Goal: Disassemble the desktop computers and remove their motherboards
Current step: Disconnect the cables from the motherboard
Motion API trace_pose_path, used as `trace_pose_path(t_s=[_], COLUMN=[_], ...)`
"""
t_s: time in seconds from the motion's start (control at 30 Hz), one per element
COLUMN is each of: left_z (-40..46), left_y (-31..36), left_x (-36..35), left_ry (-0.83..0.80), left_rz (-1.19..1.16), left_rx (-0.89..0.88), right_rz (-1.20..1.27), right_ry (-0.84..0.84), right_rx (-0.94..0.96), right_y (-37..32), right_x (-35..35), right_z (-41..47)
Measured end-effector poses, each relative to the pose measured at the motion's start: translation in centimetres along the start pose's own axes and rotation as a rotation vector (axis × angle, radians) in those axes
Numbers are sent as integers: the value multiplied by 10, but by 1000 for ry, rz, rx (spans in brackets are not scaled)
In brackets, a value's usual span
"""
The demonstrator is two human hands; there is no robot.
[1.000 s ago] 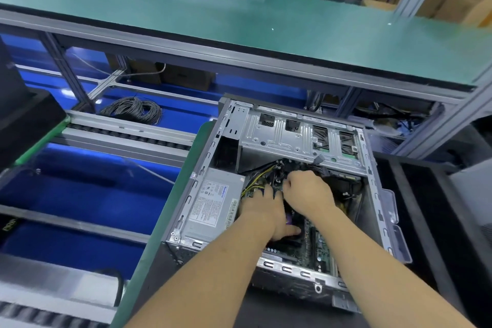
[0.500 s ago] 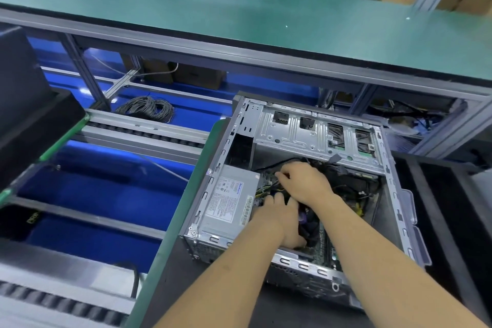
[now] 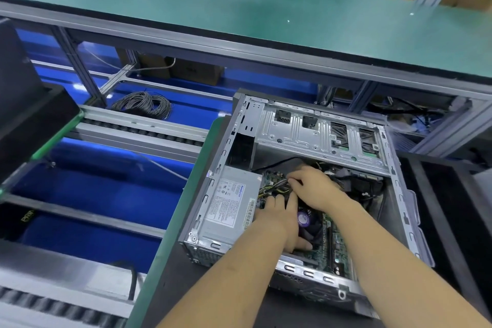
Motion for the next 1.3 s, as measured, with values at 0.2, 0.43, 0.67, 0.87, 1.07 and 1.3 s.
trace_pose_path(t_s=[0.2,0.43,0.67,0.87,1.07,1.3], left_z=[1,2,4,6,8,10], left_y=[-1,-2,-3,-5,-7,-8], left_x=[-1,-1,0,-1,-2,-4], left_ry=[-28,-10,12,25,12,7], left_rz=[-18,-43,-51,-67,-53,-37], left_rx=[-1,-4,9,1,17,27], right_rz=[4,9,22,-155,-104,-143], right_ry=[-28,27,-33,-129,-295,-352], right_rx=[-123,-78,-95,-205,-220,-223], right_y=[24,24,22,19,27,20], right_x=[2,4,-1,-2,-2,-3], right_z=[-23,-37,-48,-66,-76,-86])
Point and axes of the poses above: each hand's wrist, its own z-axis towards the middle knuckle, its own x-axis out of the back of the hand, y = z × x, the point moved 6 cm from there along z, towards the middle knuckle, and after that the axes turned 9 degrees about -z, right-handed, at the moved point
